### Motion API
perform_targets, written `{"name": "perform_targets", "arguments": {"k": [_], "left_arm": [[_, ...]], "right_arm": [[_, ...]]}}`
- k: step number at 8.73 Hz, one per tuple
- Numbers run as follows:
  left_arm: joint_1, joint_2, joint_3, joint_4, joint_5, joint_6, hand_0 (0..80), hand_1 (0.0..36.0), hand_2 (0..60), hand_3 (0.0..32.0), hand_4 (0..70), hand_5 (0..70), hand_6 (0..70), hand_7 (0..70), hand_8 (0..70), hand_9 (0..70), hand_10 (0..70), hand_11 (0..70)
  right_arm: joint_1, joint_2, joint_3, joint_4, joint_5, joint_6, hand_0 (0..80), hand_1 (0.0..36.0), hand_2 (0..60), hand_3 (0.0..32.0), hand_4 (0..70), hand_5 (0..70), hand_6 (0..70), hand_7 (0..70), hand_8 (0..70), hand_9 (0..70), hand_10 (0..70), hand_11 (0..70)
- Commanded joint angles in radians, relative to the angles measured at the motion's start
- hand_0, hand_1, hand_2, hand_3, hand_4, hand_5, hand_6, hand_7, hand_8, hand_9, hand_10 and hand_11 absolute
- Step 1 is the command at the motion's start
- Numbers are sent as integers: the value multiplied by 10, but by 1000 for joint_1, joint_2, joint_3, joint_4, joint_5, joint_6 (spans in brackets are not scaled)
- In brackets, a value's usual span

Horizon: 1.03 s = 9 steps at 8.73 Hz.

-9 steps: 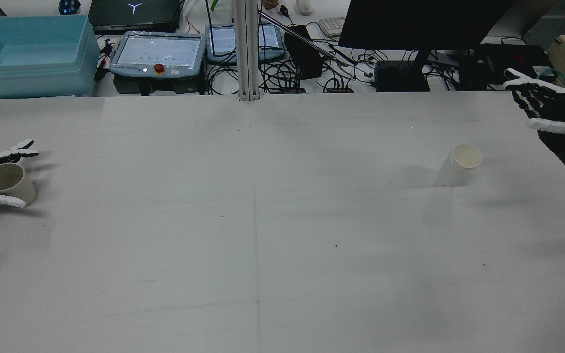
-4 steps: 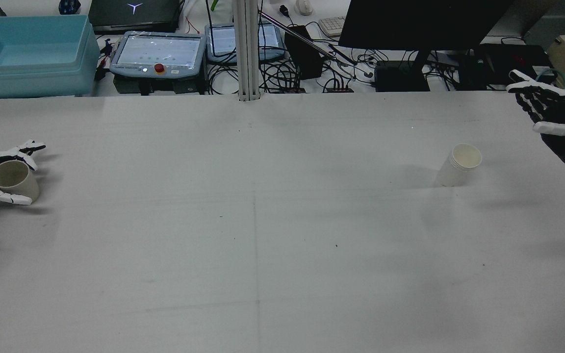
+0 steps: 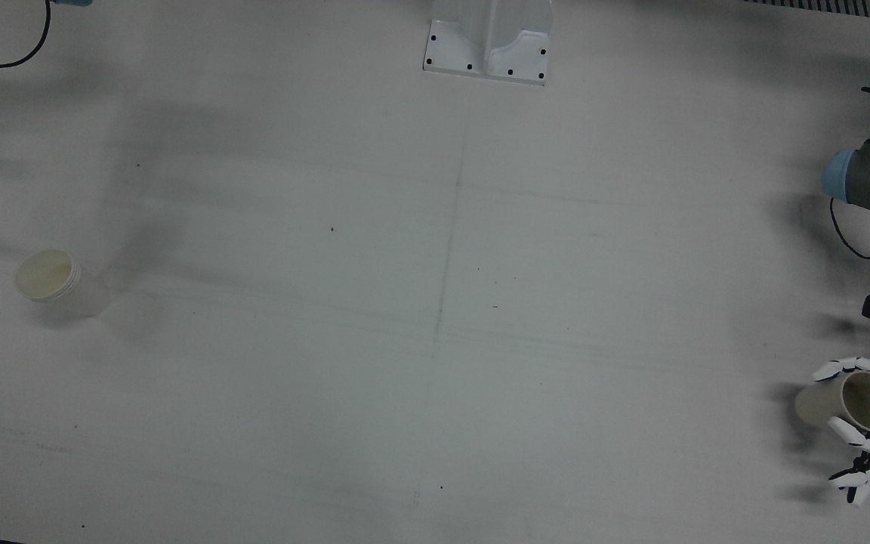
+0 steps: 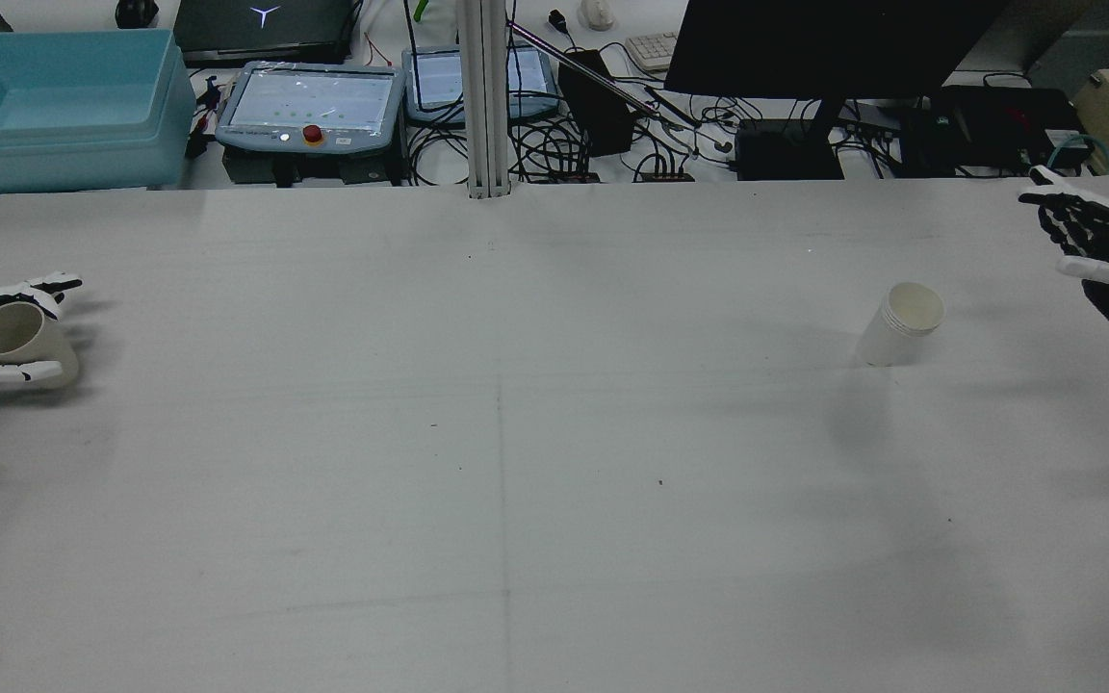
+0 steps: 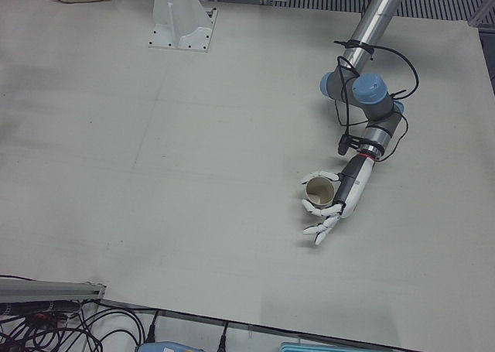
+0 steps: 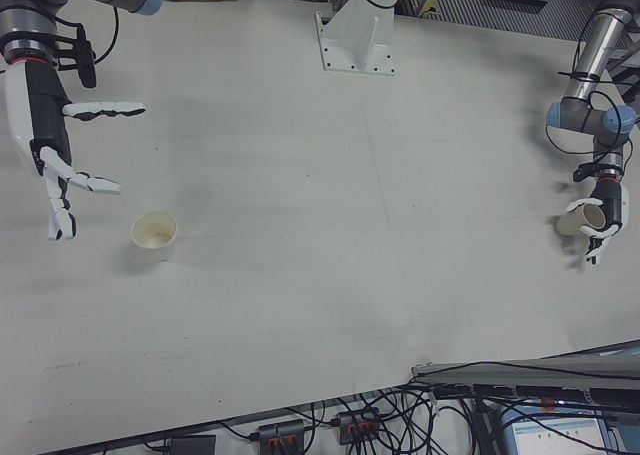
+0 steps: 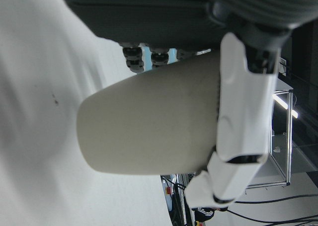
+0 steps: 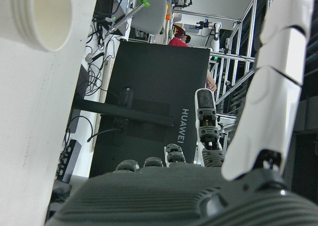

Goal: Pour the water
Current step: 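Move the right hand to the other beige cup and grasp it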

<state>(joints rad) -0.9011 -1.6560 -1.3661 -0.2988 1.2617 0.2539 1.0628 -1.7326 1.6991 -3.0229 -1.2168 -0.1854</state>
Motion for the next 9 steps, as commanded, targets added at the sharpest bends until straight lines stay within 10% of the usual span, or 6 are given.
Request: {"name": "perform_targets", "arguments": {"k": [1, 9], "left_arm": [[-1, -1, -143, 131, -2, -44, 696, 360, 600, 0, 700, 700, 206, 194, 82, 68, 53, 101], [-9, 38, -180, 124, -7, -64, 714, 360, 600, 0, 700, 700, 194, 186, 78, 63, 55, 104]], "right_arm": [[-56, 178, -435, 221, 2, -17, 524, 187, 107, 0, 134, 216, 65, 93, 3, 4, 0, 0], [-207, 216, -310, 202, 16, -275, 555, 200, 50, 0, 135, 231, 64, 98, 2, 5, 0, 0]]}}
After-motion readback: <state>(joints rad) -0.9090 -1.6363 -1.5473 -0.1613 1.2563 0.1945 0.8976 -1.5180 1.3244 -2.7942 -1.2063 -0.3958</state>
